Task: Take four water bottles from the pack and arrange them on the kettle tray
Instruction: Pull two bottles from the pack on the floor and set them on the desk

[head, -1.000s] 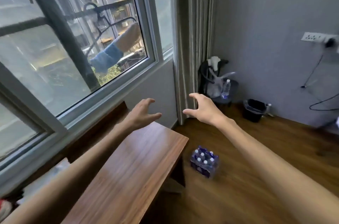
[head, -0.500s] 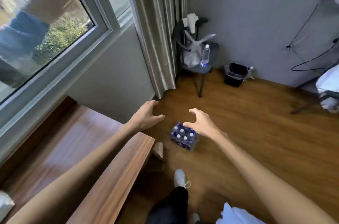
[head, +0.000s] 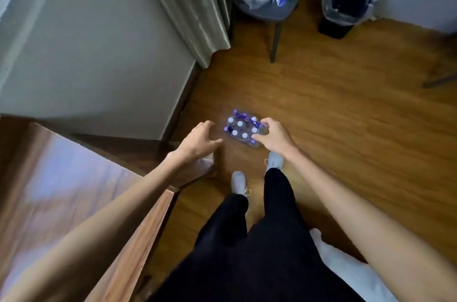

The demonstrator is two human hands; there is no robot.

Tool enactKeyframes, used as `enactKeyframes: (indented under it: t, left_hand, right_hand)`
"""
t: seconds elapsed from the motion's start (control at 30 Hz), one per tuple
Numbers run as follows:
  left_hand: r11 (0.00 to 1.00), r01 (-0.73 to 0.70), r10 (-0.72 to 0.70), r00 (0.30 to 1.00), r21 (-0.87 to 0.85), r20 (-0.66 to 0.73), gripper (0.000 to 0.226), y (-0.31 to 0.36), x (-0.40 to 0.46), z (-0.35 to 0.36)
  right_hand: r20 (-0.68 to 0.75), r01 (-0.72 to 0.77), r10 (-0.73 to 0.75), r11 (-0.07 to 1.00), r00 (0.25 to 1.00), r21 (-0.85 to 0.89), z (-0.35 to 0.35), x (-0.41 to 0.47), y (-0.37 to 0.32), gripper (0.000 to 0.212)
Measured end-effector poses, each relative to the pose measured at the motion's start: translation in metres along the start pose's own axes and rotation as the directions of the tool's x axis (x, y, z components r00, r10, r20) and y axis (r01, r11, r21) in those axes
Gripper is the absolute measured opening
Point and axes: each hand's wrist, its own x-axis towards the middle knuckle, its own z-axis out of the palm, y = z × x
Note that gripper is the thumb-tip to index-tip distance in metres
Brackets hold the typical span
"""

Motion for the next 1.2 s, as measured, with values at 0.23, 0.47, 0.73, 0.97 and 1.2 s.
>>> enactKeyframes:
  t: [0.23,0.47,0.73,0.97,1.2]
  left_hand:
    - [0.985,0.152,-0.149,0.988,-0.084,0.050,0.051,-0.015,0.106,0.061]
    - [0.919,0.334,-0.317,0.942,-0.208,0.113,0.050,-0.057,0.219,0.129]
    - [0.926,0.326,-0.301,0.942,-0.190,0.150,0.034,-0.100,0.346,0.221]
    - [0.939,0.325,-0.303,0.936,-0.108,0.182,0.049,-0.142,0.433,0.293]
    - [0.956,0.292,-0.295,0.948,0.040,0.122,0.059,-0.178,0.488,0.339]
  right_hand:
    - [0.074,-0.096,0.097,0.995,0.993,-0.017,0.022,0.120,0.048,0.060]
    - [0.136,-0.163,0.176,0.982,0.975,-0.099,0.072,0.221,0.116,0.046]
    - [0.151,-0.170,0.193,0.973,0.970,-0.154,0.137,0.330,0.199,0.035]
    - [0.141,-0.126,0.159,0.968,0.977,-0.219,0.191,0.416,0.257,0.038]
    - [0.083,0.005,0.053,0.812,0.995,-0.583,0.227,0.469,0.283,0.050]
